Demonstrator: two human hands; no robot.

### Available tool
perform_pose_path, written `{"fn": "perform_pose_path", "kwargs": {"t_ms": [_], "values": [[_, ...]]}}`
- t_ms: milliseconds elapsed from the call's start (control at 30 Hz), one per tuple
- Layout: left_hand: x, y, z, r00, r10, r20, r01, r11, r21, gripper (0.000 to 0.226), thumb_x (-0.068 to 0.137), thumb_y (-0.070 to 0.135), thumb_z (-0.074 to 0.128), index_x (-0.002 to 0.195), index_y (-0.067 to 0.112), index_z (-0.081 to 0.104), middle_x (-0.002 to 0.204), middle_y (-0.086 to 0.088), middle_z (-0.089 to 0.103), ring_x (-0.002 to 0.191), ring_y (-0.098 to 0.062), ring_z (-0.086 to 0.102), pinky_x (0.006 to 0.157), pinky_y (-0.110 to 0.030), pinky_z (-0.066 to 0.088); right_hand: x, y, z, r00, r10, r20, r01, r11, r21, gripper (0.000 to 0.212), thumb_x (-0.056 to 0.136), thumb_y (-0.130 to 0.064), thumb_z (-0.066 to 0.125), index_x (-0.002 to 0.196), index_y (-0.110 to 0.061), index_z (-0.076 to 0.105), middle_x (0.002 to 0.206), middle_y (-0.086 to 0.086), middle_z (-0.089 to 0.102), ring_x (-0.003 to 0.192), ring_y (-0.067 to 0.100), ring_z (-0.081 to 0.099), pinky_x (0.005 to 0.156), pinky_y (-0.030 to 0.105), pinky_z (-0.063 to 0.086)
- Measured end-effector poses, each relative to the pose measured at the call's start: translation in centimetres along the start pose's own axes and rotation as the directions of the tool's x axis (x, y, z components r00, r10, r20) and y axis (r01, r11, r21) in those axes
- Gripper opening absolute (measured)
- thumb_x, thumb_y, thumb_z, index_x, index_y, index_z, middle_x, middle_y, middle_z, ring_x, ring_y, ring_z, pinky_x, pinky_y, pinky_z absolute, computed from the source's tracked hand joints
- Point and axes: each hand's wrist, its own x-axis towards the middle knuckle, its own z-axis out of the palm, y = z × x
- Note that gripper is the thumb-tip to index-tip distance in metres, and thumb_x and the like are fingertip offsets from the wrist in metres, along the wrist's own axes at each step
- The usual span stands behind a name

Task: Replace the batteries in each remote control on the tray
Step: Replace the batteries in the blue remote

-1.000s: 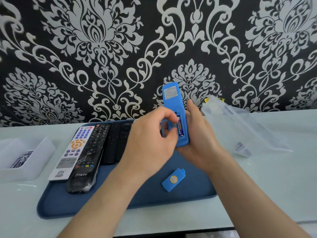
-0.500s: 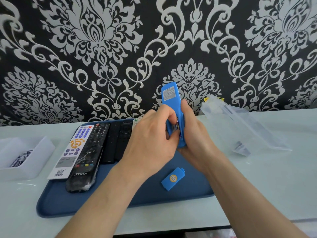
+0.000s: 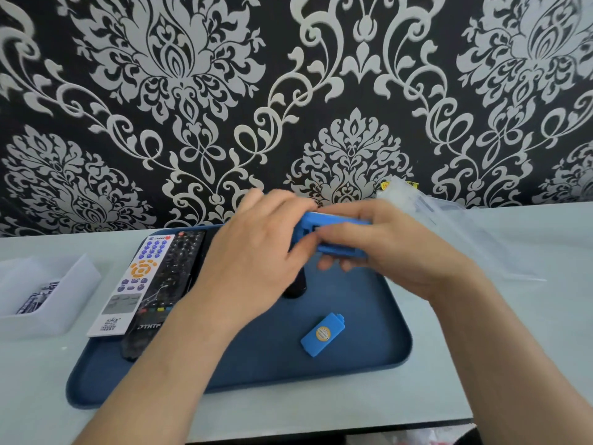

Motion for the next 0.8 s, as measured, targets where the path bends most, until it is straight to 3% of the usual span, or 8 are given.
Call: {"fn": "perform_pose_path", "kwargs": {"t_ms": [67, 167, 267, 400, 500, 633, 700, 800], "values": [[0.1, 0.3, 0.0, 0.990, -0.142, -0.003, 0.141, 0.983, -0.114, 0.034, 0.085, 0.058, 0.053, 0.093, 0.027, 0.064, 0.082, 0.012, 0.061, 0.076, -0.007, 0.049, 0.067, -0.026, 0.041, 0.1, -0.1, -0.6, 0.986, -0.082, -0.144, 0.082, 0.997, -0.007, 0.009, 0.090, -0.007, 0.066, 0.091, -0.007, 0.074, 0.074, 0.006, 0.068, 0.065, 0.010, 0.062, 0.061, 0.023, 0.043], [0.0, 1.5, 0.5, 0.946, -0.292, 0.139, 0.323, 0.869, -0.374, 0.031, 0.085, 0.056, 0.056, 0.087, 0.028, 0.069, 0.062, 0.010, 0.058, 0.056, -0.003, 0.048, 0.052, -0.021, 0.035, 0.5, 0.4, -0.1, 0.950, -0.099, -0.295, 0.128, 0.989, 0.078, 0.015, 0.092, -0.021, 0.067, 0.091, -0.007, 0.073, 0.080, 0.010, 0.069, 0.073, 0.022, 0.061, 0.073, 0.042, 0.052], [-0.4, 1.8, 1.3, 0.970, -0.242, 0.029, 0.241, 0.934, -0.265, 0.025, 0.087, 0.051, 0.055, 0.093, 0.029, 0.064, 0.080, 0.014, 0.061, 0.075, -0.001, 0.053, 0.066, -0.022, 0.040, 1.1, 1.0, 1.3, 0.945, -0.030, -0.325, 0.080, 0.987, 0.142, 0.025, 0.100, -0.026, 0.055, 0.097, -0.004, 0.066, 0.101, 0.027, 0.070, 0.083, 0.032, 0.066, 0.082, 0.051, 0.056], [-0.5, 2.0, 1.1, 0.970, -0.091, -0.224, 0.054, 0.985, -0.167, 0.023, 0.077, 0.023, 0.075, 0.090, 0.019, 0.057, 0.085, 0.012, 0.059, 0.079, -0.014, 0.053, 0.065, -0.032, 0.046, 1.2, 1.0, 2.0, 0.948, -0.003, -0.319, 0.053, 0.988, 0.148, 0.027, 0.102, -0.023, 0.049, 0.091, -0.005, 0.066, 0.080, 0.009, 0.075, 0.076, 0.017, 0.069, 0.075, 0.040, 0.057], [-0.7, 2.2, 1.2, 0.973, 0.033, -0.229, -0.048, 0.997, -0.061, 0.017, 0.079, 0.019, 0.073, 0.085, 0.015, 0.058, 0.079, 0.010, 0.060, 0.073, -0.018, 0.049, 0.053, -0.040, 0.047, 1.3, 0.9, 2.4, 0.950, 0.057, -0.308, 0.029, 0.963, 0.269, 0.030, 0.102, -0.022, 0.046, 0.081, -0.009, 0.064, 0.068, 0.001, 0.069, 0.071, 0.017, 0.065, 0.074, 0.037, 0.050], [-0.7, 1.8, 1.1, 0.976, 0.038, -0.213, -0.033, 0.999, 0.028, 0.013, 0.081, 0.020, 0.071, 0.086, 0.015, 0.060, 0.075, 0.010, 0.061, 0.073, -0.016, 0.047, 0.045, -0.036, 0.045, 1.2, 0.8, 2.8, 0.948, 0.125, -0.293, -0.008, 0.928, 0.371, 0.035, 0.103, -0.026, 0.043, 0.079, -0.009, 0.062, 0.065, 0.002, 0.065, 0.066, 0.017, 0.060, 0.065, 0.033, 0.051], [-0.7, 1.9, 1.0, 0.977, 0.038, -0.210, -0.030, 0.999, 0.041, 0.014, 0.081, 0.021, 0.071, 0.086, 0.016, 0.060, 0.073, 0.009, 0.060, 0.074, -0.016, 0.048, 0.043, -0.035, 0.044, 1.2, 0.7, 3.1, 0.952, 0.121, -0.281, -0.005, 0.924, 0.382, 0.034, 0.104, -0.025, 0.041, 0.083, -0.008, 0.060, 0.068, 0.005, 0.061, 0.064, 0.016, 0.056, 0.055, 0.028, 0.051], [-0.7, 2.0, 1.1, 0.977, 0.038, -0.211, -0.028, 0.998, 0.050, 0.016, 0.080, 0.020, 0.071, 0.085, 0.014, 0.058, 0.071, 0.009, 0.057, 0.074, -0.016, 0.048, 0.040, -0.033, 0.041, 1.4, 1.0, 3.4, 0.949, 0.086, -0.302, 0.013, 0.950, 0.312, 0.035, 0.103, -0.025, 0.040, 0.076, -0.013, 0.059, 0.069, 0.003, 0.057, 0.067, 0.018, 0.053, 0.061, 0.033, 0.048]]}}
